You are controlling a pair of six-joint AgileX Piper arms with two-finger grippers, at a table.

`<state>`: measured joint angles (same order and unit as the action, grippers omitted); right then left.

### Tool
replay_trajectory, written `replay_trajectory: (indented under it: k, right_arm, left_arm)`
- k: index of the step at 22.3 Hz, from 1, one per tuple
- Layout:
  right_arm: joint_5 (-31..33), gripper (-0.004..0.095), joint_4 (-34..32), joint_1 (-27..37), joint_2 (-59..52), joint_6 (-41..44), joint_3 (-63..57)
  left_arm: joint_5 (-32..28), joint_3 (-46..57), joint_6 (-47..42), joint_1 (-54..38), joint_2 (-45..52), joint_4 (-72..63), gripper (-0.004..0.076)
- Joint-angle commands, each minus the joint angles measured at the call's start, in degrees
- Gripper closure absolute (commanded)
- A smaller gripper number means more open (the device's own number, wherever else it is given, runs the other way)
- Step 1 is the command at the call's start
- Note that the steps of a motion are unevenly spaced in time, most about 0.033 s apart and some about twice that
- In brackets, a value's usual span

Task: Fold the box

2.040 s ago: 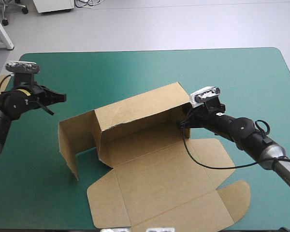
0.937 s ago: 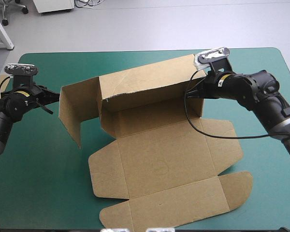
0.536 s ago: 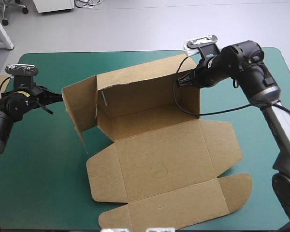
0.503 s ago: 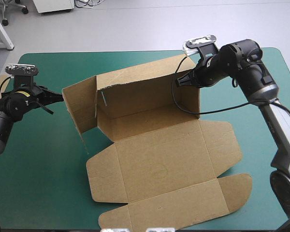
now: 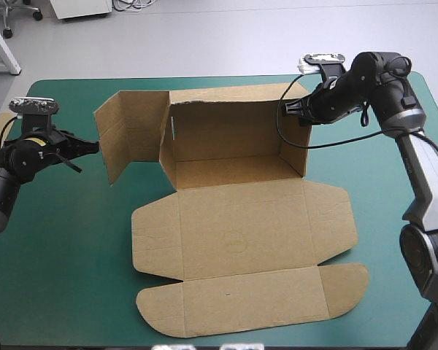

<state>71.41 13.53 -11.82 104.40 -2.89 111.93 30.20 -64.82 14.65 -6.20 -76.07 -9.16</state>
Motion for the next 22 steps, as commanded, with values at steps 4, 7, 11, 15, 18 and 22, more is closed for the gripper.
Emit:
replay_trajectory:
  k: [4, 7, 11, 15, 18, 22]
  right_arm:
    - [0.0, 0.0903, 5.1, 0.47, 1.03, -1.87, 1.93]
    - [-0.22, 0.088, 4.06, 0.47, 2.06, -3.2, 1.93]
    - [-0.12, 0.0882, 4.2, 0.47, 5.87, -2.48, 1.93]
    - [-3.67, 0.0843, 4.2, 0.36, 8.21, -4.34, 1.93]
    - [-6.88, 0.0729, 5.72, 0.36, 8.09, -7.21, 1.93]
    - [-7.98, 0.0536, 6.38, 0.36, 8.19, -8.87, 1.93]
  left_arm:
    - [-2.92, -1.38, 0.46, -0.03, 1.54, -0.97, 0.0724]
    - [-3.04, -1.38, 0.46, -0.03, 1.54, -0.97, 0.0724]
    - [-3.03, -1.38, 0.46, -0.03, 1.54, -1.39, 0.0724]
    - [-2.54, -1.38, 0.49, -0.03, 1.54, -1.39, 0.0724]
    - [-2.43, -1.38, 0.49, -0.03, 1.54, -1.39, 0.0724]
    - [-2.65, -1.38, 0.49, -0.03, 1.54, -1.48, 0.0724]
